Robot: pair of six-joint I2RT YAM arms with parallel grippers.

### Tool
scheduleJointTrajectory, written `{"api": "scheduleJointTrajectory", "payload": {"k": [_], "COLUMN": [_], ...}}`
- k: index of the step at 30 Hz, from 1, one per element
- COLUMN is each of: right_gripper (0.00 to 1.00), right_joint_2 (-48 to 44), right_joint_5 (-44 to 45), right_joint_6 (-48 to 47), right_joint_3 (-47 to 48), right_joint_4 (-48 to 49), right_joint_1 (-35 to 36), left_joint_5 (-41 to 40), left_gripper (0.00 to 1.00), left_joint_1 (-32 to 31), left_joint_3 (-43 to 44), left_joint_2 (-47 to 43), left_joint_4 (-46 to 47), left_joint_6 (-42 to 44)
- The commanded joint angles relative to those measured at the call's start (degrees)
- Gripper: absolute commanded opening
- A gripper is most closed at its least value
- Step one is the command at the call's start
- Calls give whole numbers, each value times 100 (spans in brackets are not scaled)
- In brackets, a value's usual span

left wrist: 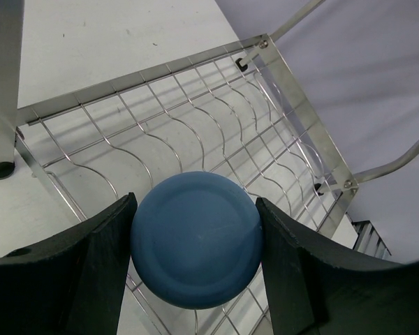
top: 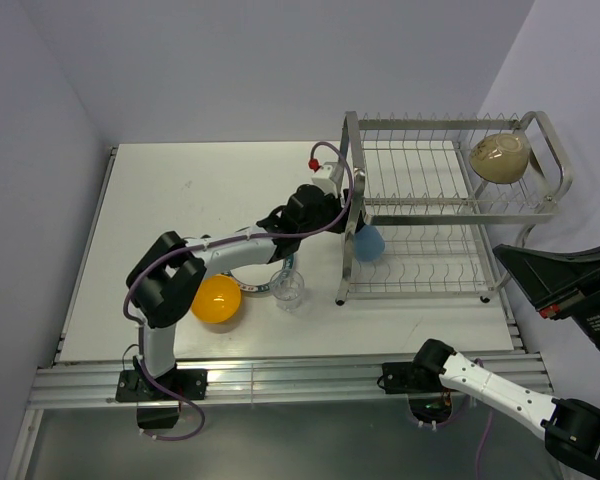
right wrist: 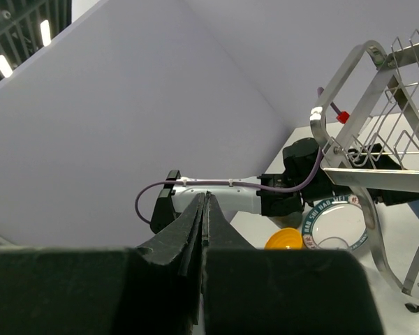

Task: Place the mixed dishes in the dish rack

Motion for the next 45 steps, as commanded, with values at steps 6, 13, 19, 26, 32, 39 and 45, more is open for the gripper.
{"api": "scheduleJointTrajectory", "payload": {"k": [6,13,19,26,32,39,45], "right_gripper": [0,0,0,0,0,0,0], "right_joint_2": [-25,-52,-52,-69,-69,-60,-52], "right_joint_5": [-66,-66,-57,-57,-57,-101,-127], "right_joint_6": [-86,-104,-130,-139,-165,-174,-192], "right_joint_3": [-72,-143,-187,-248,-283,-354,-371], "right_joint_4": [152,169,178,169,178,222,257], "right_joint_1": [-39,-31,-39,-39,-39,-39,-39], "left_joint_5": [-83,-136,-92,-57,-39,22,136], "left_gripper": [29,53,69,83,85,90,90], "left_joint_1": [-170,-197,-214,-232,-241,-241,-241], "left_joint_3": [426,514,584,549,409,233,75], "left_joint_2": [204,204,257,213,99,-86,-182], "left_joint_4": [-39,-188,-329,-329,-232,-118,13], "left_joint_6": [262,227,254,271,236,236,157]}}
